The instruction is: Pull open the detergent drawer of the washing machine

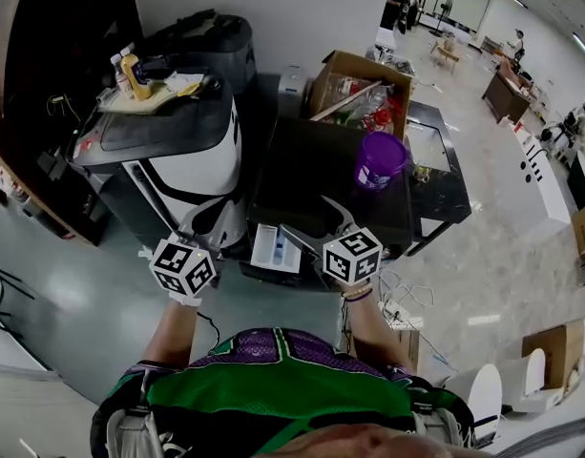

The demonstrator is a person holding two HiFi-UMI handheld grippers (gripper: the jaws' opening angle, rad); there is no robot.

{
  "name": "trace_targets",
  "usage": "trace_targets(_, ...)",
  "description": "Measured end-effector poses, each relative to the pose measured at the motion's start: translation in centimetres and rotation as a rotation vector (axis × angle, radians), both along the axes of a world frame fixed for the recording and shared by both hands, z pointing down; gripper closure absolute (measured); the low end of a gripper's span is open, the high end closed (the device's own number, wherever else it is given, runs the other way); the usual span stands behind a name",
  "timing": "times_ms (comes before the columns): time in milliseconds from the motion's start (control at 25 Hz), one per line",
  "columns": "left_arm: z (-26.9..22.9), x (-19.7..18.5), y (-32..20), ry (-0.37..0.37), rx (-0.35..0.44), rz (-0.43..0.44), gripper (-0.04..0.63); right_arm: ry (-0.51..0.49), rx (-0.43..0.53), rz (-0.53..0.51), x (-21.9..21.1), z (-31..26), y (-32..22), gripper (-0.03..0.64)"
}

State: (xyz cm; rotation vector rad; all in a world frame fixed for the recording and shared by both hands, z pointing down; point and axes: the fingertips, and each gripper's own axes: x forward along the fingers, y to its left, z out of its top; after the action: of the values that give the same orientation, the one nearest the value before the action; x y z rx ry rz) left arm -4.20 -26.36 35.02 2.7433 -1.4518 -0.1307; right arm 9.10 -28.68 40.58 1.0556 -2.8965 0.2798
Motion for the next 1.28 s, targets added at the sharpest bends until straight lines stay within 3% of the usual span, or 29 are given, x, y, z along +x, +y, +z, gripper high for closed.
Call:
trace_targets(160,0.1,0.3,-0.8,0.007,0.004,-0.035,0.578,0.021,0.043,-0.003,0.1,-1.4,-0.6,0.167)
trace_targets(640,-0.8,-0.4,-1.4,0.024,0.025,-0.084,0.578,0.079,0.182,-0.073,-1.7,-4.8,0.4,0.35)
trace_targets(1280,-3.2,-4.2,-2.3,0.006,0.055,-0.047,0.578,0.05,0.185,0.036,-3.2,-7.7,-0.6,0.56)
